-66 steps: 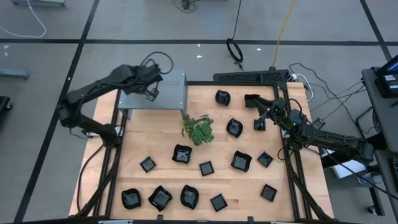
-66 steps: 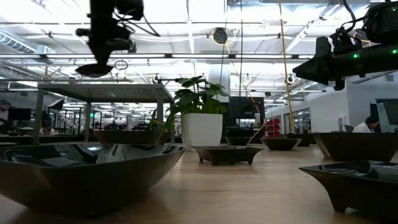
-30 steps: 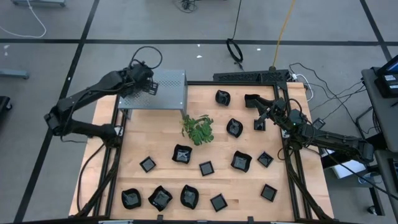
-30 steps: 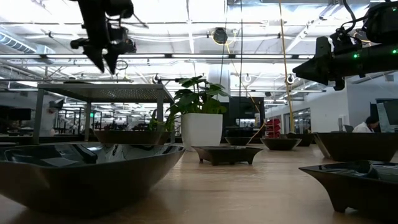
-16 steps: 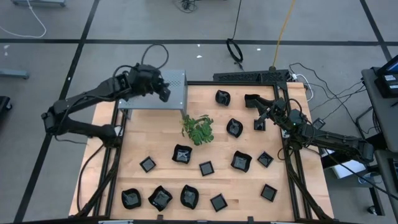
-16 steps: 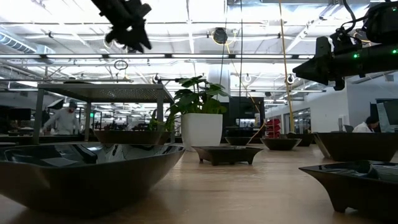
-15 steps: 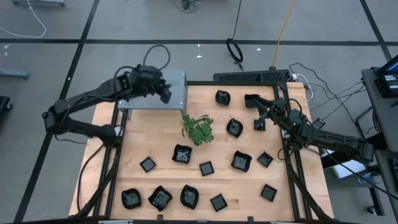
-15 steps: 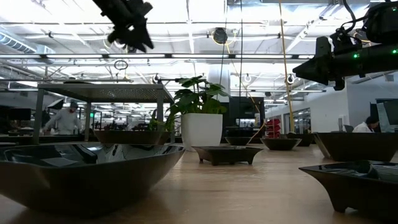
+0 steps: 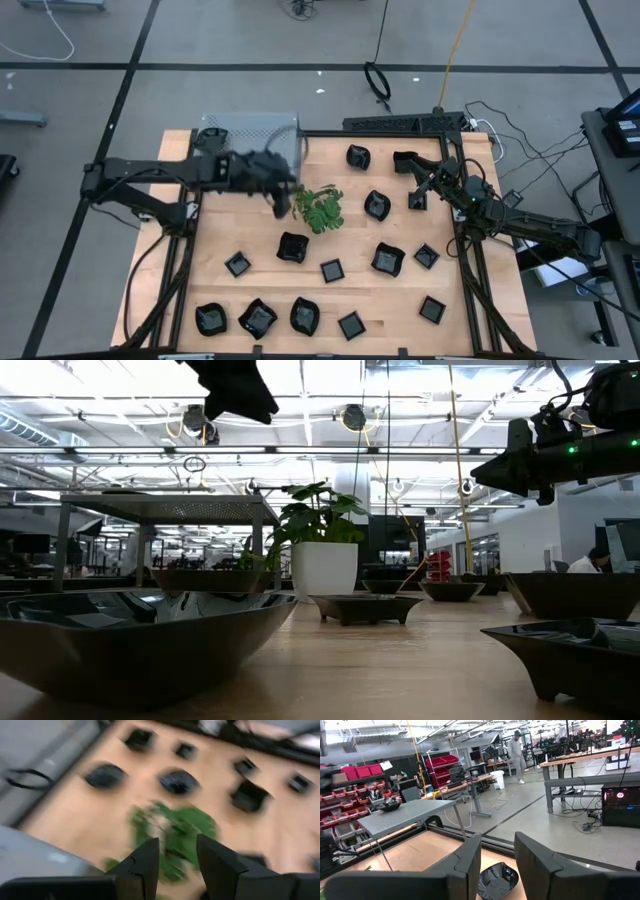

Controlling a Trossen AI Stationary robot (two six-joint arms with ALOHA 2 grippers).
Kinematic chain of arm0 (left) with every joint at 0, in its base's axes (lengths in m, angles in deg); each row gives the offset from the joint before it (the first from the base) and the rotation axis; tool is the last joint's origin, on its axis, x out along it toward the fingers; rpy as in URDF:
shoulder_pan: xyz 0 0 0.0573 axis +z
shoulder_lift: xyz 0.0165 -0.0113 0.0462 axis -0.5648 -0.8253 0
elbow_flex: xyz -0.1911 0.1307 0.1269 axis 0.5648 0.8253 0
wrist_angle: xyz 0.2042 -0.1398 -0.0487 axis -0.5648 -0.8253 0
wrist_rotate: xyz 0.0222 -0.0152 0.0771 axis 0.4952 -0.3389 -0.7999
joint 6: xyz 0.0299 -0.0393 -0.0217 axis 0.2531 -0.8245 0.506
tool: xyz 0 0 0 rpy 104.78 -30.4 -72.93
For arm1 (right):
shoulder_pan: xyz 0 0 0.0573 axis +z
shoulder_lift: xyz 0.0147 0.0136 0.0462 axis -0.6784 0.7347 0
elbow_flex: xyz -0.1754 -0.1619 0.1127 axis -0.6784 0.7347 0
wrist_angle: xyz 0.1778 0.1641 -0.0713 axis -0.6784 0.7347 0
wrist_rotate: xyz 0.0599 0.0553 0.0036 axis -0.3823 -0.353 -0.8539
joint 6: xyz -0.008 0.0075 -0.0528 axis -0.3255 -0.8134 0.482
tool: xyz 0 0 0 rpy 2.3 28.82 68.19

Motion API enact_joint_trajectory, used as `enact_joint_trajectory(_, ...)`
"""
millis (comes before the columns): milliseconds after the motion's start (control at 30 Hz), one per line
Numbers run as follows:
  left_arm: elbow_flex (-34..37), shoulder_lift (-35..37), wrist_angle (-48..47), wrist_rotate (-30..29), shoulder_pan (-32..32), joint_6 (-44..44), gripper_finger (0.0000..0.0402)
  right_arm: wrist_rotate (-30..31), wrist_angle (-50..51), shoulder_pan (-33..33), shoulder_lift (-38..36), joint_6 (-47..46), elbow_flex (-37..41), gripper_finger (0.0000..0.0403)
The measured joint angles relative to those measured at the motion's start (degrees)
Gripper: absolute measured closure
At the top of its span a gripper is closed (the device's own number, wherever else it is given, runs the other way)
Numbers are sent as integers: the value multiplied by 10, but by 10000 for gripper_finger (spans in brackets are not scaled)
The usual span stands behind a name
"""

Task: Pick & Place Mini shaped plates
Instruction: Put the distorted square plate on the shelf

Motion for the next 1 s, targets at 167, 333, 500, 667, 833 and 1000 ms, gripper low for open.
enact_joint_trajectory(167, 0, -39, -16, 60, -74, -14, 270, 0, 0, 0, 0, 0, 0, 298)
enact_joint_trajectory(333, 0, -84, -19, 91, -145, 20, 270, 0, 0, 0, 0, 0, 0, 298)
enact_joint_trajectory(500, 0, -138, -26, 89, -205, 83, 270, 0, 0, 0, 0, 0, 0, 298)
enact_joint_trajectory(667, 0, -189, -27, 74, -232, 89, 270, 0, 0, 0, 0, 0, 0, 298)
enact_joint_trajectory(833, 0, -236, -31, 25, -235, 98, 270, 0, 0, 0, 0, 0, 0, 298)
enact_joint_trajectory(1000, 0, -267, -29, -29, -229, 110, 270, 0, 0, 0, 0, 0, 0, 298)
